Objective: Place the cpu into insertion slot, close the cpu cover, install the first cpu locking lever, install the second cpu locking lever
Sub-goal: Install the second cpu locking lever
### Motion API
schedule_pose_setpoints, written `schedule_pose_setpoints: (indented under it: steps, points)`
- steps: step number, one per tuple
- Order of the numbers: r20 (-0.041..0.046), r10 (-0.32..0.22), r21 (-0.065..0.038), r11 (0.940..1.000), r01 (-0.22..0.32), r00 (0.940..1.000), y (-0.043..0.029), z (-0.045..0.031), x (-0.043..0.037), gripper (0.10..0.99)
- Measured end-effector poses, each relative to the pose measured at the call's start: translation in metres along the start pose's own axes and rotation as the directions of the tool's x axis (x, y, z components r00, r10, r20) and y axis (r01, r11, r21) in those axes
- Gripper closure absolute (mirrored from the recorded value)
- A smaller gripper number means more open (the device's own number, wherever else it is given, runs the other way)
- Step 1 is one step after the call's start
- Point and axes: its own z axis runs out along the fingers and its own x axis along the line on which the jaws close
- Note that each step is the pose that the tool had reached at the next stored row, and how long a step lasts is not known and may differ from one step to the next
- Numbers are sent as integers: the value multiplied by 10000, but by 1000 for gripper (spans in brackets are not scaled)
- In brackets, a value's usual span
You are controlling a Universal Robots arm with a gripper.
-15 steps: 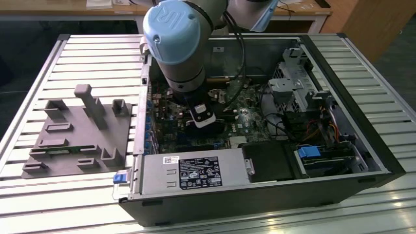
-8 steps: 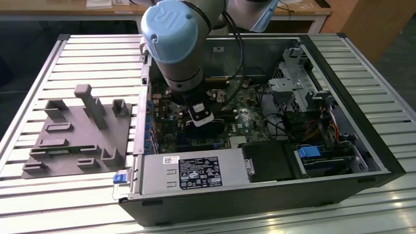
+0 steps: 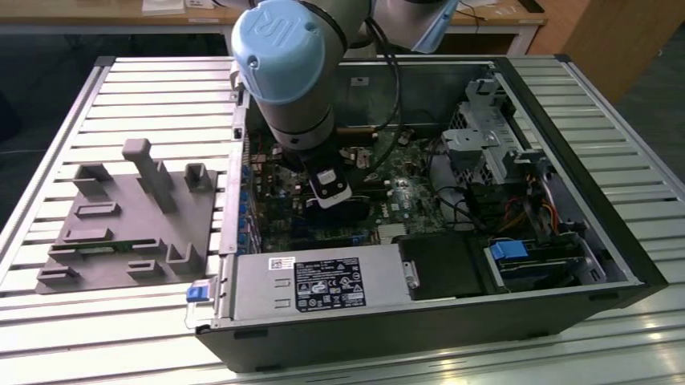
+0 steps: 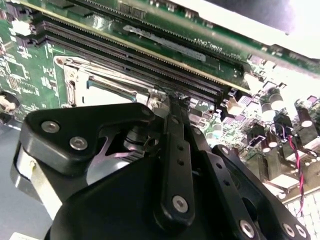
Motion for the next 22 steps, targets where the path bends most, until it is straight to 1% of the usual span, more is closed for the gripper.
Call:
schedule_pose_setpoints:
  steps: [2, 6, 8, 9, 10, 13, 14, 15, 18, 22]
  points:
    - [1, 0, -2, 10000, 0, 10000, 9, -21, -2, 984]
    - [1, -1, 2, 10000, 1, 10000, 37, -97, -8, 984]
    - [8, -6, 41, 10000, 6, 10000, 48, -128, -10, 984]
    - [17, -11, 77, 10000, 11, 10000, 53, -138, -10, 984]
    - [30, -20, 135, 9999, 19, 10000, 56, -147, -11, 984]
    - [92, -35, 402, 9992, 31, 10000, 65, -170, -17, 984]
    - [113, -29, 474, 9989, 23, 9999, 67, -171, -23, 984]
    - [128, -16, 513, 9987, 10, 9999, 69, -170, -34, 984]
    - [139, 16, 538, 9985, -23, 9999, 80, -162, -89, 984]
    - [125, 27, 544, 9985, -34, 9999, 99, -148, -181, 984]
